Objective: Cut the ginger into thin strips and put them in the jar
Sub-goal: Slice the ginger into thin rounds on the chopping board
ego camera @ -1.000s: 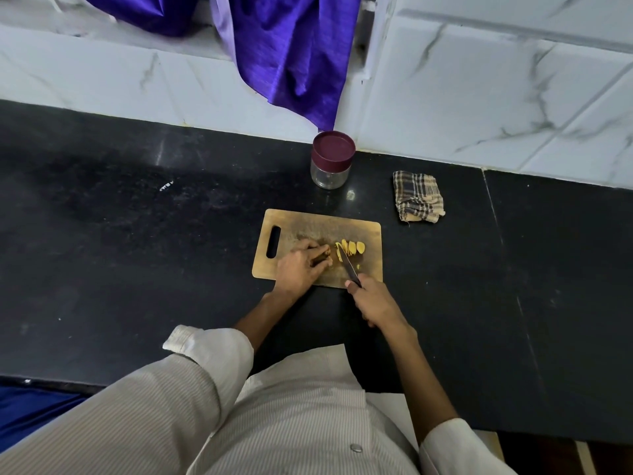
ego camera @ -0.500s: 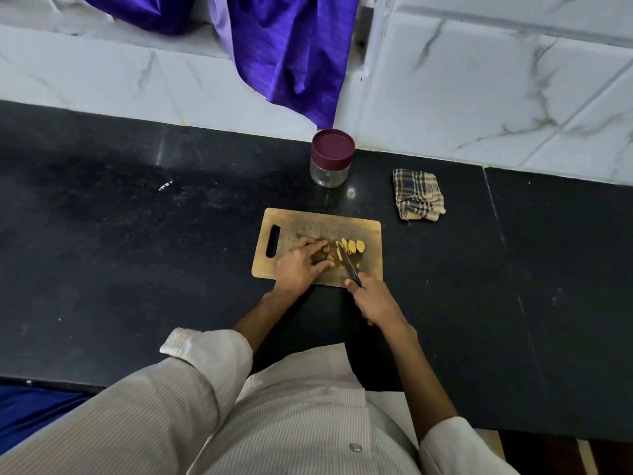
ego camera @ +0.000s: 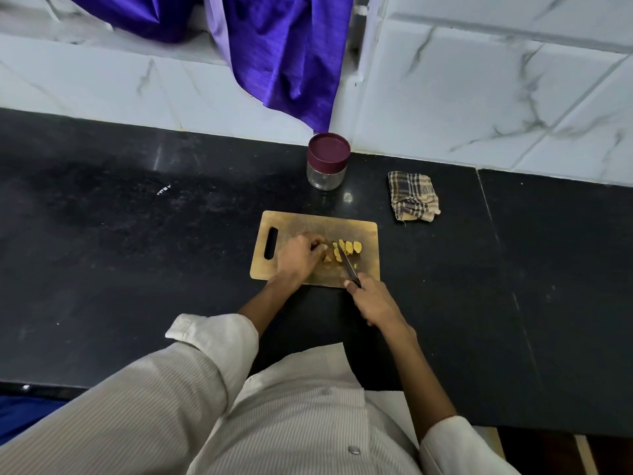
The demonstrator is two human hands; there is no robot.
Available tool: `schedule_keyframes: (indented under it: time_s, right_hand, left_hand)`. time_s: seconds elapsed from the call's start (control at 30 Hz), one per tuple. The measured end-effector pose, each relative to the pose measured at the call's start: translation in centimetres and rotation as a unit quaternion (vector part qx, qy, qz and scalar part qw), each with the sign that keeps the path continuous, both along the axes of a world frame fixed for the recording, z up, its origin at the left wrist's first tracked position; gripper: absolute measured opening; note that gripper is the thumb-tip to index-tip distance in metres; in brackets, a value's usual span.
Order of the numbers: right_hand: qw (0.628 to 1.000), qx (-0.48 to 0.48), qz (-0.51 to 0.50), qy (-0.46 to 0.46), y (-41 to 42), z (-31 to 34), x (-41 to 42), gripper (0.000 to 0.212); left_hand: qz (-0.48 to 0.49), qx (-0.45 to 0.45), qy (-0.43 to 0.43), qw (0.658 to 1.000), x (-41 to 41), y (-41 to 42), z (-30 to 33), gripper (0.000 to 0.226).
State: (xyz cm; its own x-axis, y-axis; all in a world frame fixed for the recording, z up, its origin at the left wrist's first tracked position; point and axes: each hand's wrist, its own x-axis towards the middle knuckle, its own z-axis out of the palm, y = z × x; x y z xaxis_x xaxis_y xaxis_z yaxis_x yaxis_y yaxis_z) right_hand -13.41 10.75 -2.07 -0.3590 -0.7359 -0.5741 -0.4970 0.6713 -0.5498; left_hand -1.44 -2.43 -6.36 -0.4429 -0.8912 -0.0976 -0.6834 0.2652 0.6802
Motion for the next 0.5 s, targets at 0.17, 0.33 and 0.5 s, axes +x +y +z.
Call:
schedule_keyframes:
  time_s: [0.17,0.33,0.5]
  right_hand:
    - [1.0,-0.003,-0.003,0.005,0.1,0.1,-0.3,0.026]
    - [1.0,-0.001,-0.007,0.002,0.2,-0.2,-0.4,0.024]
    - [0.999,-0.034,-0.029,-0.019,0.4,-0.4,-0.3,0.024]
  left_hand:
    - [0.034,0.009,0.016,0.999,0.9,-0.6,0.1,0.027]
    - [0.046,-0.032,0.056,0.997,1.2,1.3,-0.1,0.026]
    - [0.01,-0.039,0.017,0.999,0.9,3.2,-1.3,0.014]
